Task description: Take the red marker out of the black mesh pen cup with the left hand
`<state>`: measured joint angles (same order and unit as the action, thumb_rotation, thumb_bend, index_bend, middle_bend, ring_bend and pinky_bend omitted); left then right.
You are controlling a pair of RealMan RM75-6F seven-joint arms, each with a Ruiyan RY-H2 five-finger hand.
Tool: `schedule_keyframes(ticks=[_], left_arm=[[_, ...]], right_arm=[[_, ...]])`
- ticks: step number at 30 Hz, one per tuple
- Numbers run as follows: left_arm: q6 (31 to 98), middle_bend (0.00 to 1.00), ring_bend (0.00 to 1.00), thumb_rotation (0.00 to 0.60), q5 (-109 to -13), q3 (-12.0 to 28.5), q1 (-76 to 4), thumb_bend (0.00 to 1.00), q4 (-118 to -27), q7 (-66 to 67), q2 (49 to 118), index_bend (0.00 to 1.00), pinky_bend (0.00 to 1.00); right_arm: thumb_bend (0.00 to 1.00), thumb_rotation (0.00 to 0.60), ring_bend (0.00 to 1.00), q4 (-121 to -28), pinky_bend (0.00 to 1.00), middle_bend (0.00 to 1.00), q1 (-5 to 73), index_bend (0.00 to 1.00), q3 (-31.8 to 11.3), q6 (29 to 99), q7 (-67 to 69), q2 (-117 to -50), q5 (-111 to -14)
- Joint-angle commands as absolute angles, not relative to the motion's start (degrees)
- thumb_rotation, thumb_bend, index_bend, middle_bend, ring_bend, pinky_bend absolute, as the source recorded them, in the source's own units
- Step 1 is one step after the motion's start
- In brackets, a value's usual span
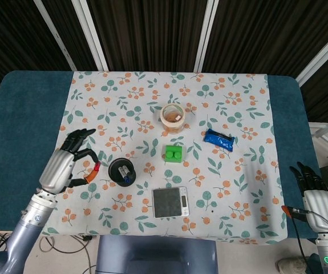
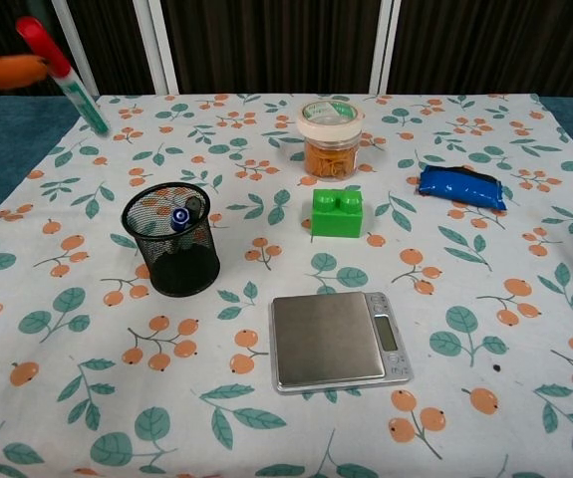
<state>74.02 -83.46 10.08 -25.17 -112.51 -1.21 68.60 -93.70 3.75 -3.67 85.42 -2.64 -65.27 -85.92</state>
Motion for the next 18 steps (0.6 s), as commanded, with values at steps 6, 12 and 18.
schedule_keyframes(ticks=[6,12,18], left_arm=[[71.2,0.09,0.00,0.600,-79.4,10.9,-23.3,0.35,-102.5,-17.8,63.1,0.58,0.01],[57.0,0.09,0.00,0.600,-75.1,10.3,-27.2,0.35,-92.3,-33.9,64.3,0.58,0.01],[53.0,0.09,0.00,0.600,-77.5,10.3,-30.0,0.35,-82.5,-41.9,69.6,0.58,0.01]], right_arm=[[0.12,0.600,0.04,-93.7,0.17,0.00,3.7,0.12,-3.7,85.4,-2.9,-65.3,-85.9],[0.12,0.600,0.04,-94.1,0.17,0.00,3.7,0.12,-3.7,85.1,-3.4,-65.4,-85.3],[0.12,0.600,0.04,-94.2,0.17,0.00,3.8,0.12,-3.8,84.9,-3.5,-65.4,-85.0]])
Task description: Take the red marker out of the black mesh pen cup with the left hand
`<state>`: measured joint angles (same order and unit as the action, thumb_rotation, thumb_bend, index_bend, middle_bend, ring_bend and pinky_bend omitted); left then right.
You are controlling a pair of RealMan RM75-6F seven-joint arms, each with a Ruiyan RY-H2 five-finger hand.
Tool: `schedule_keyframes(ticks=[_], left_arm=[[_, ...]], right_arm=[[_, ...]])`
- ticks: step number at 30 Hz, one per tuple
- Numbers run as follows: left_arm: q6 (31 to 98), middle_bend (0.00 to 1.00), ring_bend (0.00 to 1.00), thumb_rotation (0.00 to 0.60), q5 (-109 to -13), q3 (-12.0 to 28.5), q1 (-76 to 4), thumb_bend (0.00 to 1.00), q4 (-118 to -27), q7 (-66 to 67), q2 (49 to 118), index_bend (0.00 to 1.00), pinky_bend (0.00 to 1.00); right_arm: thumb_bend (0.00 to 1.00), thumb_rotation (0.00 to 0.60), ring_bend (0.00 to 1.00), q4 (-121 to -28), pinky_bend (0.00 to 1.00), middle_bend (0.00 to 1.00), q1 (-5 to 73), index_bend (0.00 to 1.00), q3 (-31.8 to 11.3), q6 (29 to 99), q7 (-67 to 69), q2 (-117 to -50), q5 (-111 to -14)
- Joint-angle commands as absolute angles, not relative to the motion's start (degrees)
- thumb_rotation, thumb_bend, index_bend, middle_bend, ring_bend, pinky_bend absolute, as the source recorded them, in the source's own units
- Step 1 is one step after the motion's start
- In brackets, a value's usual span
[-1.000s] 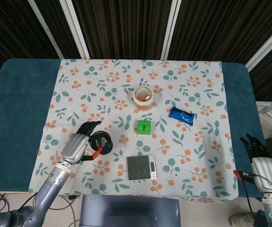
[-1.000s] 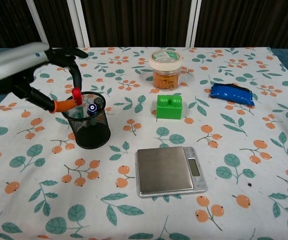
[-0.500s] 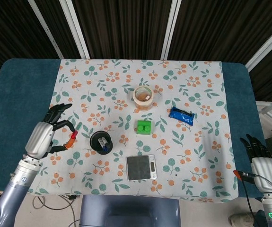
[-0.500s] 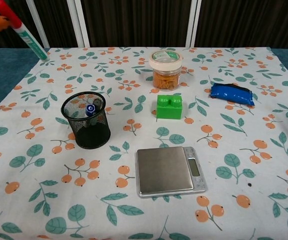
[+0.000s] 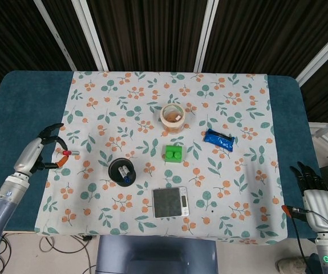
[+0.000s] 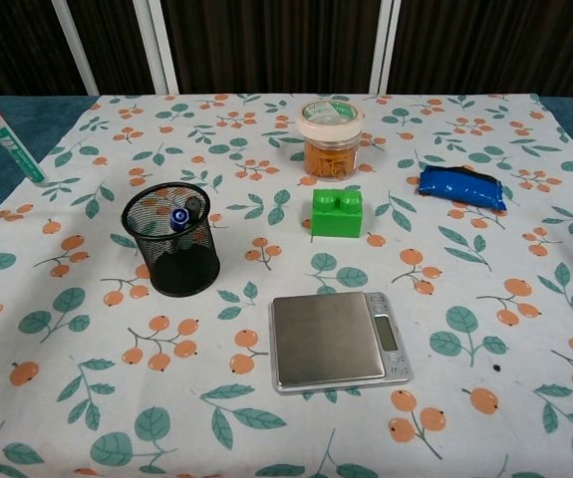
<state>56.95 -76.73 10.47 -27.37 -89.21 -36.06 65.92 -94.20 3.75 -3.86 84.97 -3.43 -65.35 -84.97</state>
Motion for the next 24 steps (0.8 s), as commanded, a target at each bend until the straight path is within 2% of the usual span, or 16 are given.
schedule_keyframes(ticks=[1,14,24], left_arm=[[52.9,0.09,0.00,0.600,-78.2,10.2,-30.5,0.35,-81.3,-42.2,70.4,0.58,0.01],[53.2,0.09,0.00,0.600,-79.7,8.5,-33.5,0.35,-76.2,-31.3,78.5,0.57,0.01],[54.4,0.08,0.00,0.600,-81.8,6.5,-34.1,0.34,-75.8,-25.5,80.9,0.52,0.01]], right_arm=[[0.12,0.600,0.04,-94.2,0.17,0.00,3.8,0.12,-3.9,85.0,-3.5,-65.3,-85.0],[0.11,0.600,0.04,-94.4,0.17,0.00,3.7,0.12,-4.0,85.0,-3.5,-65.3,-84.7],[0.11,0.600,0.04,-94.5,0.17,0.00,3.7,0.12,-3.9,84.8,-3.6,-65.3,-84.7]])
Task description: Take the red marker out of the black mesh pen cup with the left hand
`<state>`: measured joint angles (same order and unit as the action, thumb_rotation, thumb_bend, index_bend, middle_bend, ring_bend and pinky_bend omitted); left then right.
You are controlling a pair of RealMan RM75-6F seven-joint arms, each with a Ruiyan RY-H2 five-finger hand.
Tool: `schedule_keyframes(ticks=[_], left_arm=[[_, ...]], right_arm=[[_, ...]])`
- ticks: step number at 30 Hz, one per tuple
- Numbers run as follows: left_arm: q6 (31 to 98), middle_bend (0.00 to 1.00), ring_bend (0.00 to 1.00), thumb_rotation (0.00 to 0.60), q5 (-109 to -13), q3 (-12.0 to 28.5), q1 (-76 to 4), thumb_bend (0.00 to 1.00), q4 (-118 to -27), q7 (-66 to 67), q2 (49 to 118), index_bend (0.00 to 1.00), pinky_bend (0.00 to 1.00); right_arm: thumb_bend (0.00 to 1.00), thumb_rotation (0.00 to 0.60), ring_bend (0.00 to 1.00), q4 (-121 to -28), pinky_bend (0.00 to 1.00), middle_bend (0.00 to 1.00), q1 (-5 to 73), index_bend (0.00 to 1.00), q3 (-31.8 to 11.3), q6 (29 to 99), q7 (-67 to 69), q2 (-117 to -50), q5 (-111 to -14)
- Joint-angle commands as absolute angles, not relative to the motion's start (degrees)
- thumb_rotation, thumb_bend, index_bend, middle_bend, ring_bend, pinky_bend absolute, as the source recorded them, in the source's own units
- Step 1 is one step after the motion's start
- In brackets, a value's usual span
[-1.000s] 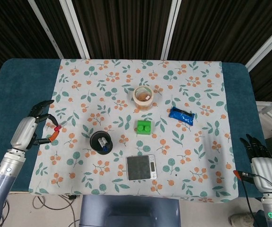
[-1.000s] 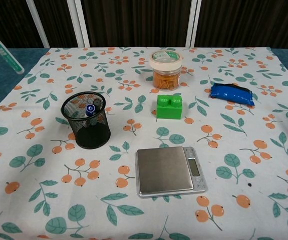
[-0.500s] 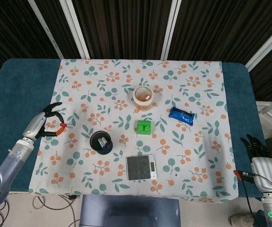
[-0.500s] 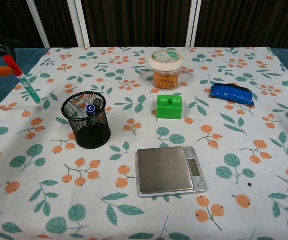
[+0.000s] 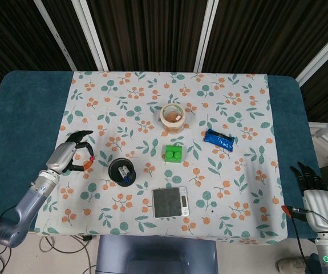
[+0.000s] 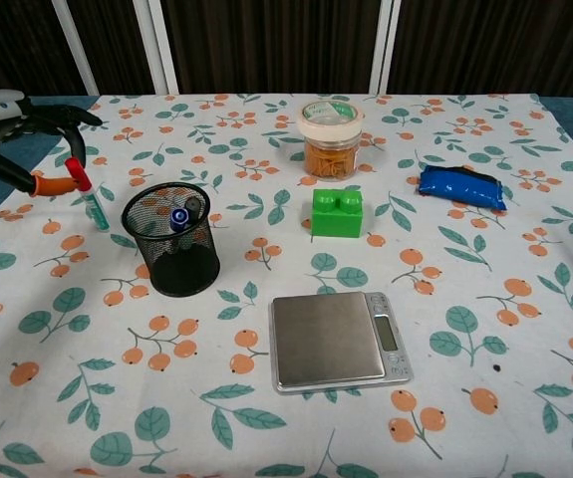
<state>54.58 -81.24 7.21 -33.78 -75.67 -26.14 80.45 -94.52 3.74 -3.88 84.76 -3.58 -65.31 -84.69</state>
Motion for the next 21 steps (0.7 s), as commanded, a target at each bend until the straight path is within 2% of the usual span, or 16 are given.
schedule_keyframes(ticks=[1,3,5,8,13,19,21], left_arm=[[54.5,0.07,0.00,0.600,-82.4,6.2,-34.2,0.33,-76.0,-25.7,80.8,0.50,0.00],[54.4,0.04,0.00,0.600,-83.9,5.3,-34.4,0.30,-76.5,-25.6,80.0,0.42,0.00],[54.1,0.01,0.00,0.600,-85.6,4.1,-34.8,0.26,-77.0,-23.9,78.4,0.28,0.00],[53.5,0.00,0.00,0.600,-86.2,3.1,-35.1,0.23,-80.0,-19.9,75.3,0.17,0.00],[58.6,0.00,0.00,0.600,-86.1,4.0,-33.3,0.20,-85.8,-15.6,71.6,0.15,0.00],[70.1,0.00,0.00,0.600,-87.7,3.4,-27.3,0.20,-90.5,-6.6,68.5,0.16,0.00],[76.6,0.00,0.00,0.600,-87.1,3.5,-23.5,0.20,-91.7,-1.1,68.2,0.16,0.00]], right_arm=[[0.11,0.600,0.04,-94.5,0.17,0.00,3.7,0.12,-4.0,84.9,-3.6,-65.4,-84.6],[0.11,0.600,0.04,-94.5,0.17,0.00,3.7,0.12,-4.0,84.9,-3.6,-65.4,-84.5],[0.12,0.600,0.04,-94.5,0.17,0.00,3.7,0.12,-4.1,84.9,-3.5,-65.4,-84.5],[0.12,0.600,0.04,-94.4,0.17,0.00,3.7,0.12,-4.0,84.7,-3.5,-65.4,-84.5],[0.12,0.600,0.04,-94.6,0.17,0.00,3.7,0.12,-4.1,84.7,-3.6,-65.4,-84.2],[0.12,0.600,0.04,-94.6,0.17,0.00,3.7,0.12,-4.2,85.0,-3.6,-65.4,-84.3],[0.12,0.600,0.04,-94.5,0.17,0.00,3.7,0.12,-4.2,85.0,-3.5,-65.3,-84.4]])
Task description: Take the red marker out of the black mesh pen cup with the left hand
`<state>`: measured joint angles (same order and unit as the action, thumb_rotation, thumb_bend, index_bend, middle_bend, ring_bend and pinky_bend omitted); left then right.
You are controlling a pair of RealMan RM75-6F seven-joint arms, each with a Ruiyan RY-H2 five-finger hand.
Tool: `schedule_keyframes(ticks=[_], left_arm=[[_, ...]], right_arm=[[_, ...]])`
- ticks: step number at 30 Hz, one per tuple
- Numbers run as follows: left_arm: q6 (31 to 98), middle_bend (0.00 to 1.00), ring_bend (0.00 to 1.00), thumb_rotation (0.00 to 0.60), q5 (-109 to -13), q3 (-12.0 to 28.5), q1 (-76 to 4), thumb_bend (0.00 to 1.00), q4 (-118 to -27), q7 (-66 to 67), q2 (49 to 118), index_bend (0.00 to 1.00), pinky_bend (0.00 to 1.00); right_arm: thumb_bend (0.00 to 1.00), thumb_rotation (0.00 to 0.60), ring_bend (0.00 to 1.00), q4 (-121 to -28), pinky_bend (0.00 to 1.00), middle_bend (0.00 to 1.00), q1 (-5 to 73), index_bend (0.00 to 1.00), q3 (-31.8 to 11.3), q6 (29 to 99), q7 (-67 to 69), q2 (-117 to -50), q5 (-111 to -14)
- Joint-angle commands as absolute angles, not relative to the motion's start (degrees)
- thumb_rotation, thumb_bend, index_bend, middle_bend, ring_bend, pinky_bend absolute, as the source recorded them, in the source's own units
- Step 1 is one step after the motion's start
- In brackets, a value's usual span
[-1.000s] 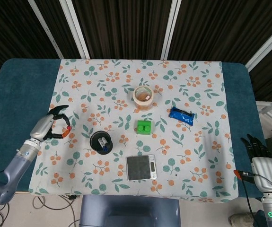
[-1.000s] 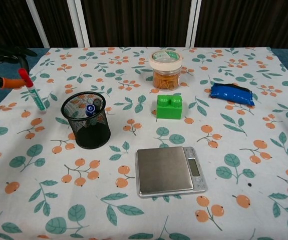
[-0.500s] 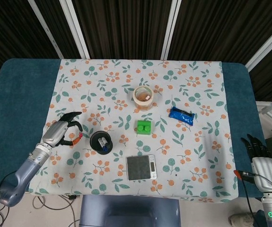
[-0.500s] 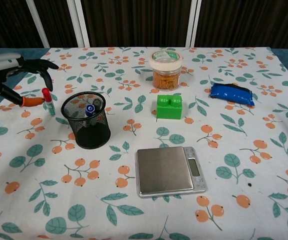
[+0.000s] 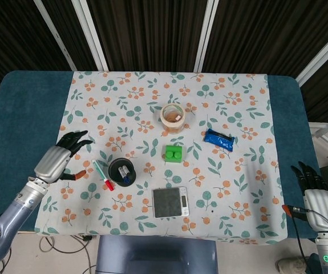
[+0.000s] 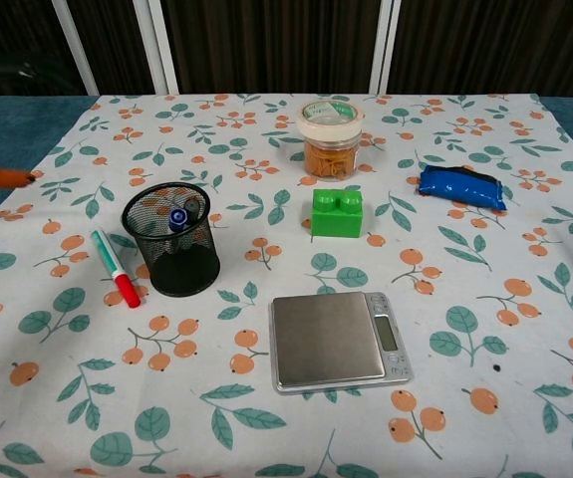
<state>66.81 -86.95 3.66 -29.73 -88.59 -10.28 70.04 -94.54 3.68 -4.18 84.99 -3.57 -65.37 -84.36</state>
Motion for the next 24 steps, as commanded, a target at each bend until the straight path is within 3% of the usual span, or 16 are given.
schedule_keyframes(ticks=[1,5,12,24], left_arm=[[78.9,0.00,0.00,0.600,-86.6,3.4,-21.9,0.20,-92.5,0.6,68.2,0.17,0.00],[84.7,0.00,0.00,0.600,-84.0,1.6,-15.7,0.20,-96.9,2.8,66.4,0.17,0.00],[86.9,0.00,0.00,0.600,-84.1,-2.4,-9.9,0.20,-97.6,-1.1,61.8,0.18,0.00],[88.3,0.00,0.00,0.600,-84.8,-2.1,-7.1,0.20,-94.3,-2.1,61.9,0.18,0.00]], right_arm=[[0.11,0.600,0.04,-94.4,0.17,0.00,3.7,0.12,-4.1,84.9,-3.5,-65.3,-84.4],[0.12,0.600,0.04,-94.4,0.17,0.00,3.8,0.12,-4.1,84.8,-3.4,-65.2,-84.5],[0.11,0.600,0.04,-94.2,0.17,0.00,3.8,0.12,-3.9,85.0,-3.4,-65.1,-85.3],[0.12,0.600,0.04,-94.0,0.17,0.00,3.8,0.12,-4.0,85.1,-3.0,-65.2,-85.3]])
